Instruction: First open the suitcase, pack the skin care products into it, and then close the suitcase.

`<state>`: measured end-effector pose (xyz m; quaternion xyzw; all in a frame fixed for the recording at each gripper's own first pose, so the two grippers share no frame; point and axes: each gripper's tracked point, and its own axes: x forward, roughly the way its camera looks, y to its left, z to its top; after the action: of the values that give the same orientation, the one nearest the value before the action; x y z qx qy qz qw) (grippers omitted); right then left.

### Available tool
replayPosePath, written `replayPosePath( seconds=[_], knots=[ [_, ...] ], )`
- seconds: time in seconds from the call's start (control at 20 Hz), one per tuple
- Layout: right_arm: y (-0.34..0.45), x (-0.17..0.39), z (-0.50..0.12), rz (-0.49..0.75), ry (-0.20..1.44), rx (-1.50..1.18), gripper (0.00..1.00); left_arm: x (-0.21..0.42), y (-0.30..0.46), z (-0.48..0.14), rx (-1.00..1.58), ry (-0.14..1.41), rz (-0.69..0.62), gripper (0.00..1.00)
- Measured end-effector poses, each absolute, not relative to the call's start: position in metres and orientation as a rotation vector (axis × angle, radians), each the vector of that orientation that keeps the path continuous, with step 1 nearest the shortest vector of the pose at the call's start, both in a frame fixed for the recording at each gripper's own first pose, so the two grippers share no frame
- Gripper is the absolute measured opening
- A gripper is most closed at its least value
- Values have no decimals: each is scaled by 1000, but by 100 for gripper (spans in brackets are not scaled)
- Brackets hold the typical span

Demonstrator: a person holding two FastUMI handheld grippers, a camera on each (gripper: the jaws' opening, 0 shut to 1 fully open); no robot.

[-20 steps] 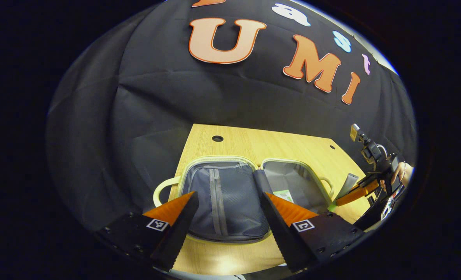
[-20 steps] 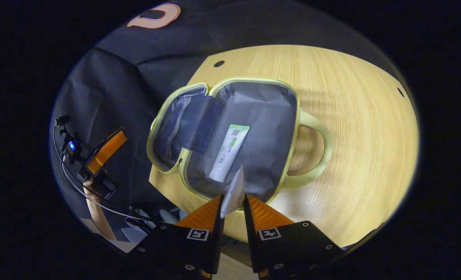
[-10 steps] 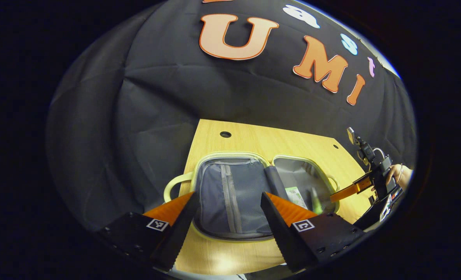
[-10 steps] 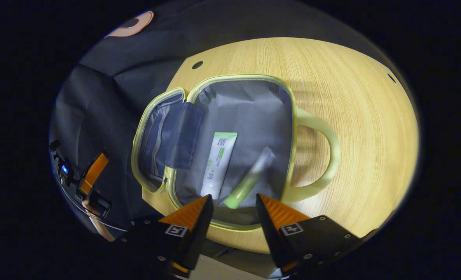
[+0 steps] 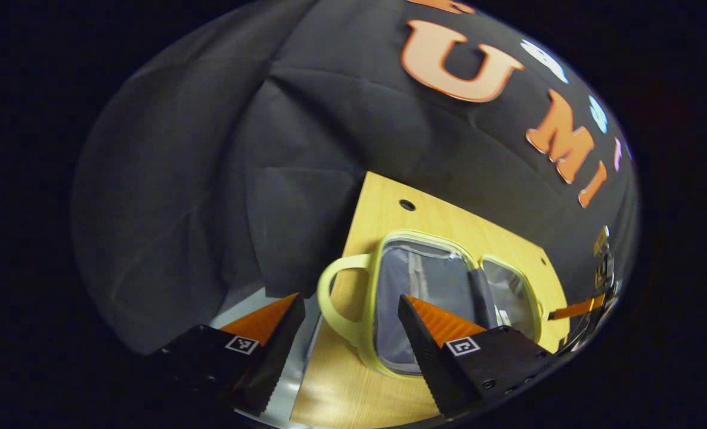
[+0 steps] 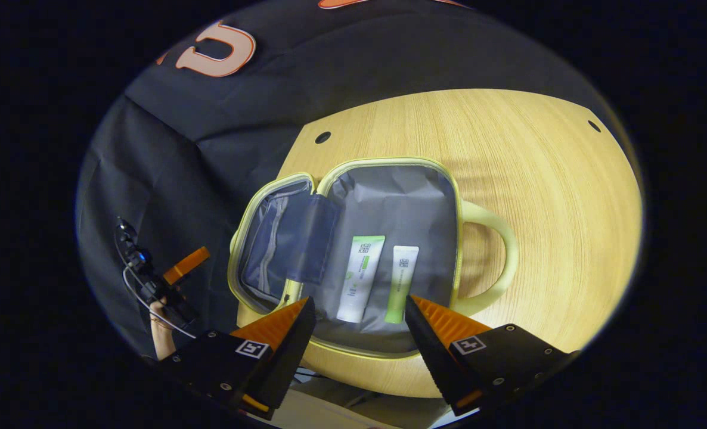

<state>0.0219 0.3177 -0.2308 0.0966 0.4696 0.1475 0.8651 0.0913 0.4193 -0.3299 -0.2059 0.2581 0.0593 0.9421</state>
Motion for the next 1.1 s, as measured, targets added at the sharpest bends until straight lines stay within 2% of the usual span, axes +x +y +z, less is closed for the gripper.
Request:
replayPosePath(
  seconds=[0.4,0.65,0.7,0.75,0.85,0.9,1.1],
  knots=[
    [315,15,-228,260,982,305,96,129,446,-383,-919,514,69,98],
    [299,14,-231,202,985,345,96,149,427,-400,-1091,546,2,95],
    [297,13,-232,195,984,354,96,151,423,-405,-1104,562,-11,78],
    [295,14,-231,187,981,360,96,150,416,-403,-1118,569,-42,83],
    [291,14,-231,178,979,365,96,148,422,-416,-1091,621,62,37],
    [290,15,-230,179,977,370,96,149,416,-412,-1088,638,47,14],
    [282,29,-215,174,905,368,96,138,416,-374,-860,669,79,14]
  ],
)
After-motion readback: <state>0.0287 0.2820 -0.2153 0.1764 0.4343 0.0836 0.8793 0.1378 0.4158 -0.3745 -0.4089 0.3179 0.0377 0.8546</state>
